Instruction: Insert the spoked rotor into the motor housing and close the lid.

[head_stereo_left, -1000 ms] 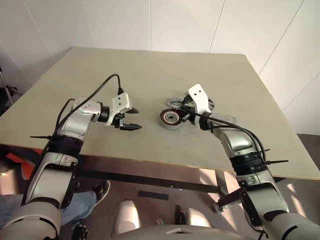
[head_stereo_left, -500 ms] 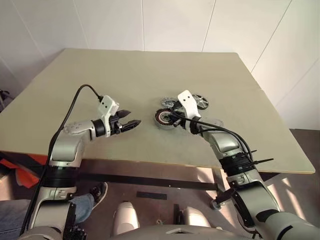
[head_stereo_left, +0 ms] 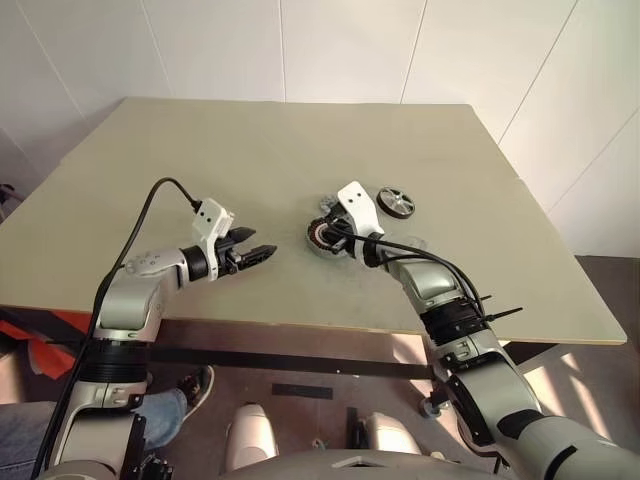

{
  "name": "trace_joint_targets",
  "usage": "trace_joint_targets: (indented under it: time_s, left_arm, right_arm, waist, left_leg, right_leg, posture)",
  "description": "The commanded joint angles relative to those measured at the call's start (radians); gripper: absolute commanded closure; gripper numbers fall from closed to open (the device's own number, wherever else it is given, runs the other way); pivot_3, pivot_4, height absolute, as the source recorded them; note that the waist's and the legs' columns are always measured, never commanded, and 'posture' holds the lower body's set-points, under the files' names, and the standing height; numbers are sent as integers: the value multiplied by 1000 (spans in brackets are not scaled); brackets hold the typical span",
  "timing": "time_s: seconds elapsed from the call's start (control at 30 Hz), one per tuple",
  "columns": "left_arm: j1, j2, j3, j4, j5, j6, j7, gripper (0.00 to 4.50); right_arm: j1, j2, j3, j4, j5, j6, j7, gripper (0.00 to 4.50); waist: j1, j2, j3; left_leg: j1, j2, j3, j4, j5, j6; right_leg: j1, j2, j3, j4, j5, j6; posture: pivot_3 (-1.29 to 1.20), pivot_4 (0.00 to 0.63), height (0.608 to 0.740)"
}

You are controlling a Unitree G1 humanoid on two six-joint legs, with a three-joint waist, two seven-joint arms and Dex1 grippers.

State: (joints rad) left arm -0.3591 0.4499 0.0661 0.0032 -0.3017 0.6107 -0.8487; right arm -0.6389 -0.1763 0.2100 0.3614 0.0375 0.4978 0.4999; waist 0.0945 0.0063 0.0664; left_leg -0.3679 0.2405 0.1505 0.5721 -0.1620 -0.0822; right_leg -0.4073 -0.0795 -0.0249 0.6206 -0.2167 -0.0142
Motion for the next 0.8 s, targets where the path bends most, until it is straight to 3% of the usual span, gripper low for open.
trace_joint_targets:
  time_s: [0.03, 0.33, 0.37, 0.43, 0.73, 0.8]
  left_arm:
    - [1, 22, 3, -33, -12, -16, 11, 884]
    - [-9, 46, -4, -5, -9, -38, 21, 884]
    - [-11, 46, -6, -1, -8, -40, 22, 848]
    - [-14, 45, -13, 4, -8, -44, 23, 848]
    - [-33, 50, -34, 34, -5, -61, 23, 848]
    - [-30, 49, -36, 36, -5, -65, 24, 848]
  right_arm:
    - [-28, 1, -12, -2, -1, -21, 6, 3925]
    - [-8, -9, -13, -11, 1, 5, 17, 3925]
    - [-4, -12, -11, -21, -1, 4, 18, 3156]
    - [1, -14, -11, -37, -4, -2, 14, 2574]
    - [-17, -5, -44, -79, 29, 4, 12, 2574]
    - [-26, 1, -62, -78, 41, 5, 9, 2948]
  waist:
    - [0, 0, 0]
    - [0, 0, 0]
    - [0, 0, 0]
    - [1, 0, 0]
    - [1, 0, 0]
    - [1, 0, 0]
  left_leg:
    - [0, 0, 0, 0, 0, 0]
    - [1, 0, 0, 0, 0, 0]
    - [2, 0, 0, 0, 0, 0]
    - [2, 0, 0, 0, 0, 0]
    - [1, 0, 0, 0, 0, -1]
    - [1, 0, 0, 0, 0, -1]
  right_leg:
    - [0, 0, 0, 0, 0, 0]
    - [1, 0, 0, 1, 0, 0]
    - [1, 0, 0, 1, 0, 0]
    - [1, 0, 0, 1, 0, 0]
    - [1, 0, 0, 1, 0, 0]
    - [1, 0, 0, 1, 0, 0]
  posture:
    - [0, 0, 740]
    - [0, 0, 740]
    - [0, 0, 740]
    - [0, 0, 740]
    - [0, 0, 740]
    - [0, 0, 740]
